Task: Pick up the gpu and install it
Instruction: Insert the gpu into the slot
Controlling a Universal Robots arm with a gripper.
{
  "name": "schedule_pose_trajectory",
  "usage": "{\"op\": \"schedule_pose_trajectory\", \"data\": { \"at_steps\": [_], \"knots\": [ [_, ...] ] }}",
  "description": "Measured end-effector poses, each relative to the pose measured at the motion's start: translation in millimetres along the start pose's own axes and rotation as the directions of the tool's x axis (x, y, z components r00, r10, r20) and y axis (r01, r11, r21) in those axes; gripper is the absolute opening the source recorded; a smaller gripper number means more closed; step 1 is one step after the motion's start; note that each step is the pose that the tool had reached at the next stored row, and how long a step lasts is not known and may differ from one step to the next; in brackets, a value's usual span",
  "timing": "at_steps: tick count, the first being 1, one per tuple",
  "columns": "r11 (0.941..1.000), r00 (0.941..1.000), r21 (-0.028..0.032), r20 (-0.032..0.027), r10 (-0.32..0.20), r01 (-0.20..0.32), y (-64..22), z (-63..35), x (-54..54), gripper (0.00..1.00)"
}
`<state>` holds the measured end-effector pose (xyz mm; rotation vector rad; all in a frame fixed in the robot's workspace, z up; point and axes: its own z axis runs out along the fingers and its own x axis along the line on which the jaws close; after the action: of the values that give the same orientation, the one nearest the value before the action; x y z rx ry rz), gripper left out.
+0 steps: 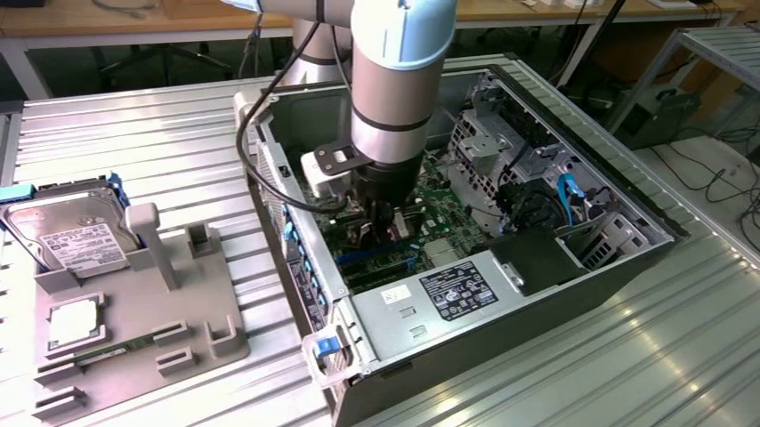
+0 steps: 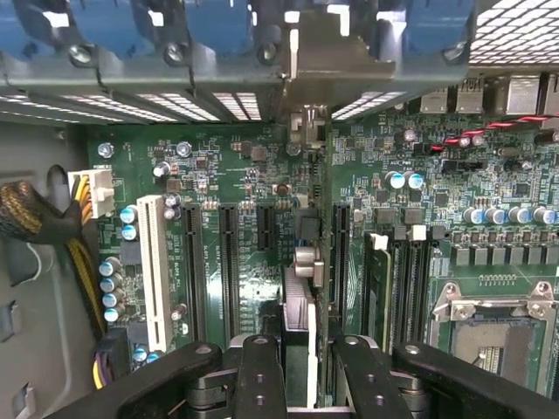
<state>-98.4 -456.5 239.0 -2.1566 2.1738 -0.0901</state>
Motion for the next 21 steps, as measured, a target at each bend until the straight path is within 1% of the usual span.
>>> {"op": "schedule_pose_trajectory", "data": {
  "at_steps": [9, 15, 16, 19, 20, 21],
  "knots": [
    [1.0000, 1.0000, -0.0023, 0.0047, 0.000, 0.000, 0.7, 6.7, 0.2, 0.28],
    [1.0000, 1.0000, -0.0019, 0.0056, 0.001, -0.001, 0.8, 7.6, 0.1, 0.28],
    [1.0000, 1.0000, -0.0016, 0.0062, 0.001, -0.001, 1.5, 8.9, 0.1, 0.28],
    [1.0000, 1.0000, -0.0026, 0.0042, 0.000, 0.000, 4.5, 13.6, 0.4, 0.28],
    [1.0000, 1.0000, -0.0019, 0.0056, 0.000, 0.000, 5.6, 15.9, 0.3, 0.28],
    [1.0000, 1.0000, -0.0018, 0.0058, 0.000, 0.000, 5.6, 16.0, 0.3, 0.28]
  ]
}}
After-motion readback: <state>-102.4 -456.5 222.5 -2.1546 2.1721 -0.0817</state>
